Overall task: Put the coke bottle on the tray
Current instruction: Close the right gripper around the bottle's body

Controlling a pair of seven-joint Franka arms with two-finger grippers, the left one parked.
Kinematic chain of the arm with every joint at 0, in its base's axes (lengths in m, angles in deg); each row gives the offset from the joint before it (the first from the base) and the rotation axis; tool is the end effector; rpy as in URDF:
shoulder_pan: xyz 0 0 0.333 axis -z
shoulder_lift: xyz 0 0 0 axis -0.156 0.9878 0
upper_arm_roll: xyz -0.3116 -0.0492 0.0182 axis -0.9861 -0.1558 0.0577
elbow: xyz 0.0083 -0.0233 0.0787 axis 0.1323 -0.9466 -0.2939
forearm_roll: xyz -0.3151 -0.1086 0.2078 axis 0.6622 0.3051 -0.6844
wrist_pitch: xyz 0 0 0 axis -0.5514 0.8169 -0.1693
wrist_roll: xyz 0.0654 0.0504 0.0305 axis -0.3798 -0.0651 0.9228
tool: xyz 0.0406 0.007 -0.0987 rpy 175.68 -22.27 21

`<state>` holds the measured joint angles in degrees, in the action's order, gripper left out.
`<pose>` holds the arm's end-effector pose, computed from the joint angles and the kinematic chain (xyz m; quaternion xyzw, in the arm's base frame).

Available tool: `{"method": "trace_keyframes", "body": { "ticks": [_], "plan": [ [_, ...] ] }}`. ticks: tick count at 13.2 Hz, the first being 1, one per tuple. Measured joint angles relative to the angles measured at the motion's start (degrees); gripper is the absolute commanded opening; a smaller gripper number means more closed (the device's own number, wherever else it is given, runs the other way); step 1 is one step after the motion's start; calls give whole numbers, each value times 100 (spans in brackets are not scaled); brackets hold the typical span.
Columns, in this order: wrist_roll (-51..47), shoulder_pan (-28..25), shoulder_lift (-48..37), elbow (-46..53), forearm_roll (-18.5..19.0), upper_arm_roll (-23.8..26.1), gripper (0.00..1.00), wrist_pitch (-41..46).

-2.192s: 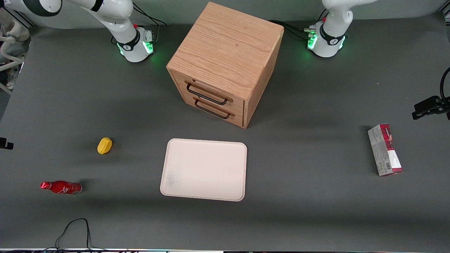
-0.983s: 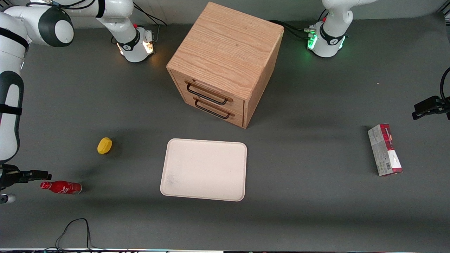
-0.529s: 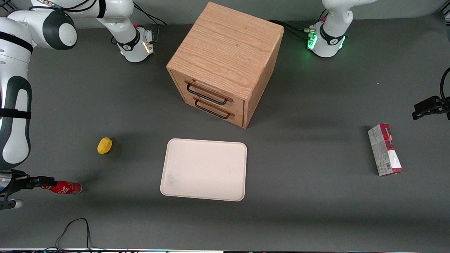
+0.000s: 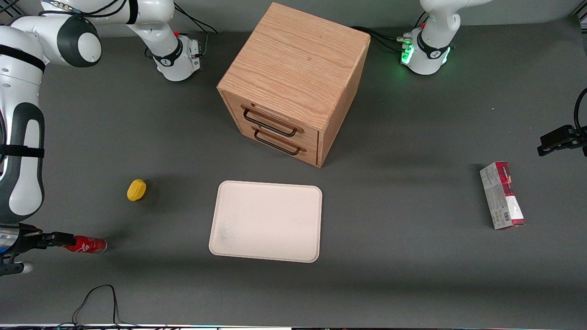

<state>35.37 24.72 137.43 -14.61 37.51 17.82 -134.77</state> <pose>0.7512 -0.2060 0.3273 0.9991 0.0393 0.0148 0.0024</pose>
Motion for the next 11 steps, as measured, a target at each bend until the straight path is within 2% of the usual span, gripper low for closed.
{"method": "trace_keyframes", "body": {
  "ticks": [2,4,6,9,11],
  "plan": [
    [0,-26,9,0,66,2,91,0],
    [-2,-72,32,0,185,3,80,0],
    [-4,-82,42,0,211,2,65,0],
    [-5,-82,43,0,219,2,37,0],
    [-5,-82,43,0,222,2,13,0]
  ]
}}
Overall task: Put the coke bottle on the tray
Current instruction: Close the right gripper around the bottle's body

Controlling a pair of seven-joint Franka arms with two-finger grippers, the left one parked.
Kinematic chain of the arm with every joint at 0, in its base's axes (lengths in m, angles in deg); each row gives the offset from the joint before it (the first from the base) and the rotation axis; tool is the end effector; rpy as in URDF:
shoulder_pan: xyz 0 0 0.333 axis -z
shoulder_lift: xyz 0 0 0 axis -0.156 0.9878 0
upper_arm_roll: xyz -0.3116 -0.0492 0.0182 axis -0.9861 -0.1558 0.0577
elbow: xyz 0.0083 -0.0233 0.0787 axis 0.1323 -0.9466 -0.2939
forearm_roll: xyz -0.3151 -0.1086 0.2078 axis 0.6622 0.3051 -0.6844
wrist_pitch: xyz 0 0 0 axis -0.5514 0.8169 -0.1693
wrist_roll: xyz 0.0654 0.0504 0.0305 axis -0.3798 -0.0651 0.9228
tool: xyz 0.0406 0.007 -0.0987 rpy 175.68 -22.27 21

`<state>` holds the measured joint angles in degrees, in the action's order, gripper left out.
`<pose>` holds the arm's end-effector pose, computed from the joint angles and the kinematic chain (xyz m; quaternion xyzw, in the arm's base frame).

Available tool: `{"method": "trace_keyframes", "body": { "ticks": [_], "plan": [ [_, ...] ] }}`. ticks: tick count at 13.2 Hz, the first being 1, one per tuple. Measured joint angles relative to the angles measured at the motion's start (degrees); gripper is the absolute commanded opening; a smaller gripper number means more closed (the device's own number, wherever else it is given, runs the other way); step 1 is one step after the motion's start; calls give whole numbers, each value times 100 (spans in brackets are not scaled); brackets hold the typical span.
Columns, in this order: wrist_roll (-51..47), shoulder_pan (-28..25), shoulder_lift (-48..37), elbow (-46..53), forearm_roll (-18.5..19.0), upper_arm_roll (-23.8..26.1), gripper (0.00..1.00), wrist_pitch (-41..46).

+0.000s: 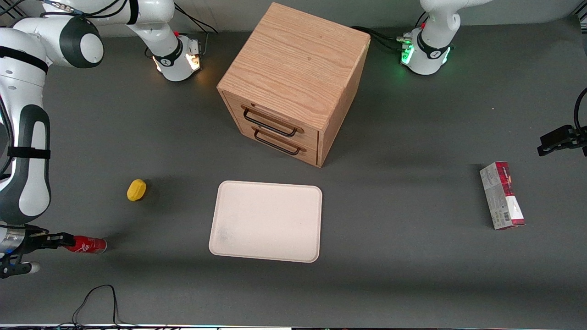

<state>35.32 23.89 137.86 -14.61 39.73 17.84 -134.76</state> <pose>0.7534 -0.1976 0.3214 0.9984 0.0524 0.0058 0.0185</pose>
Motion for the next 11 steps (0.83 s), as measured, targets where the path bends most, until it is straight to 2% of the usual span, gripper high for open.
{"method": "trace_keyframes", "body": {
  "ticks": [1,7,11],
  "plan": [
    [0,0,-1,1,0,2,0,1],
    [-1,-1,0,17,2,6,0,46],
    [-3,-13,-77,165,16,3,0,628]
  ]
}}
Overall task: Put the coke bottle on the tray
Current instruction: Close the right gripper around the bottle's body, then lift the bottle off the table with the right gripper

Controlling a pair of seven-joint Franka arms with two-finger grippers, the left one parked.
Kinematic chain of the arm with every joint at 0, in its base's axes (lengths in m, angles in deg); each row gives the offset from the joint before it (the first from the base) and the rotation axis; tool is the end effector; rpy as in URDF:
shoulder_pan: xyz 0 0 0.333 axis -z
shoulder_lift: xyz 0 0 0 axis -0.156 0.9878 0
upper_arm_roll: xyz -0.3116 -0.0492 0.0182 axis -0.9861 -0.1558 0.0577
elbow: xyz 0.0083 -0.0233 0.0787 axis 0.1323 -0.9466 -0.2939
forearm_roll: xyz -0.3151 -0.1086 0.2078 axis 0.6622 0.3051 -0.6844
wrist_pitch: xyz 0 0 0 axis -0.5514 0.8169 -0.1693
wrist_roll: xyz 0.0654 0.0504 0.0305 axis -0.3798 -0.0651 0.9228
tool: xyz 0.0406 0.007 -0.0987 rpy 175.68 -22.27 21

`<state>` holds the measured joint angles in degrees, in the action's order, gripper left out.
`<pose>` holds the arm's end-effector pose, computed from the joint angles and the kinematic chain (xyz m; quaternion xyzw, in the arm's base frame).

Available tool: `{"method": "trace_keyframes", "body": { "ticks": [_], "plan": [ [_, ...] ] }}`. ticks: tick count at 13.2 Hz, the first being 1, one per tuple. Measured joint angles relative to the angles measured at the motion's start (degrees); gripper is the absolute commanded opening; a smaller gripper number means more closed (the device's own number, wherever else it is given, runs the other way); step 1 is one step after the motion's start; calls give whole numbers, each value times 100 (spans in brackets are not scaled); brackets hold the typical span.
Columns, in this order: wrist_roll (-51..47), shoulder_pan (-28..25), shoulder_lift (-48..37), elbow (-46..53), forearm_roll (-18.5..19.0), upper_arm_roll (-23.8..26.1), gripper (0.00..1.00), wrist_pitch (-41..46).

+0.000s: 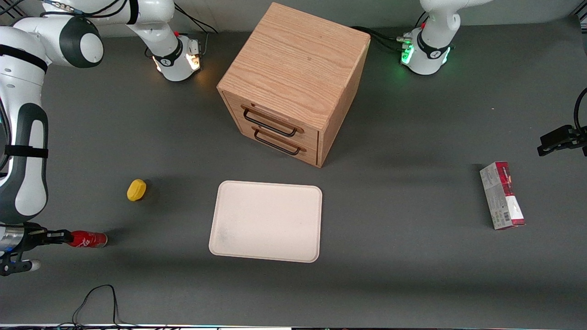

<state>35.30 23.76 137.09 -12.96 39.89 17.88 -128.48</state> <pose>0.7462 -0.1944 0.3361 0.9982 0.0526 -0.0268 0.0102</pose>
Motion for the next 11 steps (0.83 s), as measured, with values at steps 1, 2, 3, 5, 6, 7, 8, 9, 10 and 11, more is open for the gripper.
{"method": "trace_keyframes", "body": {
  "ticks": [1,2,3,5,6,7,8,9,10,11],
  "plan": [
    [0,-27,-98,41,20,0,0,166],
    [-1,-67,-243,67,58,0,0,320],
    [-6,-107,-429,68,74,1,0,565],
    [-8,-146,-876,3,86,0,0,1180],
    [-8,-148,-1194,-179,90,0,0,1361],
    [-8,-148,-1593,-504,93,-1,0,1444],
    [-8,-148,-2031,-908,95,-3,0,1466],
    [-8,-148,-2482,-1339,97,-5,0,1486],
    [-8,-148,-2905,-1748,98,-7,0,1501],
    [-8,-148,-3286,-2126,97,-8,0,1507]
  ]
}}
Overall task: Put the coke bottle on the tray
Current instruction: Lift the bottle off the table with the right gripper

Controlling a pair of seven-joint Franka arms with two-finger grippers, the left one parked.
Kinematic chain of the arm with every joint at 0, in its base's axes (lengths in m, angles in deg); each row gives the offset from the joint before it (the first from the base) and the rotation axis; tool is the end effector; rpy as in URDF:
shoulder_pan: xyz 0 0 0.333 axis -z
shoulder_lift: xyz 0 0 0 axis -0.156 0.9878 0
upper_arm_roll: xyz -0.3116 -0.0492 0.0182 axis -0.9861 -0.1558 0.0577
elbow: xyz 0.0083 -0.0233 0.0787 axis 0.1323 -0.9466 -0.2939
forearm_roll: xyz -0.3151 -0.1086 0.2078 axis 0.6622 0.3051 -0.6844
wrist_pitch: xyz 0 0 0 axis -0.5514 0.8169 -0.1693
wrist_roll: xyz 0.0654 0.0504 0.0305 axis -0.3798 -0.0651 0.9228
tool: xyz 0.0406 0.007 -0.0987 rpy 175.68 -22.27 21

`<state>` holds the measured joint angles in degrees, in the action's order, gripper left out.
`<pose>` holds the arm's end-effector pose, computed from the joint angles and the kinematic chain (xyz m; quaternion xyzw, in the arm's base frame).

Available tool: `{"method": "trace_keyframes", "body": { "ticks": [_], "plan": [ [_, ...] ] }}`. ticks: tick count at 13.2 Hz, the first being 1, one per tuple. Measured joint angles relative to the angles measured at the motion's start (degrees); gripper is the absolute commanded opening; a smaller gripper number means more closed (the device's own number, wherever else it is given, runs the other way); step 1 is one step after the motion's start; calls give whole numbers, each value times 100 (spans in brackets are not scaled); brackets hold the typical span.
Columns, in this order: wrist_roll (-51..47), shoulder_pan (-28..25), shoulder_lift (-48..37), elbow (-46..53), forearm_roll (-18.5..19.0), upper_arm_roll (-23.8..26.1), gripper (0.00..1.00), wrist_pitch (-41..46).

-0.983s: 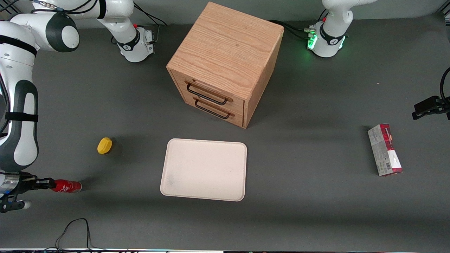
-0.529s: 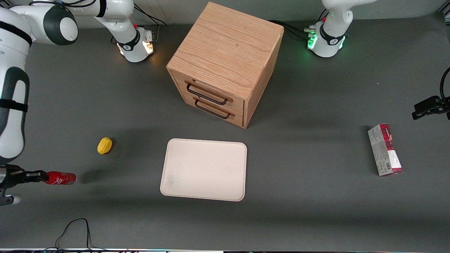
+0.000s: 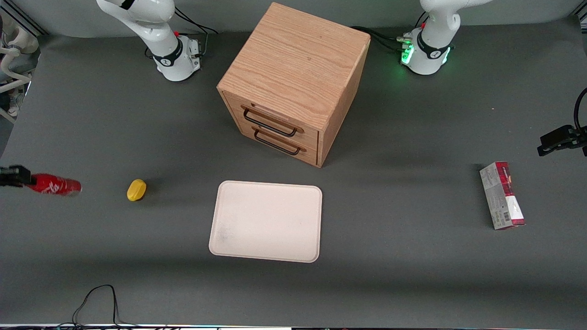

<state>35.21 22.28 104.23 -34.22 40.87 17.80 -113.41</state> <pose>0.6216 -0.1477 0.5493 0.9963 0.0608 -0.0592 0.0143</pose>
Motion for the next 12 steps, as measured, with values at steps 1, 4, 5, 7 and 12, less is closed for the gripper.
{"method": "trace_keyframes", "body": {
  "ticks": [1,4,5,7,12],
  "plan": [
    [0,0,-335,-328,0,-3,0,0],
    [0,1,-1227,-1276,0,-32,0,-67],
    [0,2,-1452,-1513,0,-51,0,-99],
    [-18,2,-1668,-1728,-1,-74,0,-121],
    [-1092,-180,-1356,-1512,-57,217,0,-293]
  ]
}}
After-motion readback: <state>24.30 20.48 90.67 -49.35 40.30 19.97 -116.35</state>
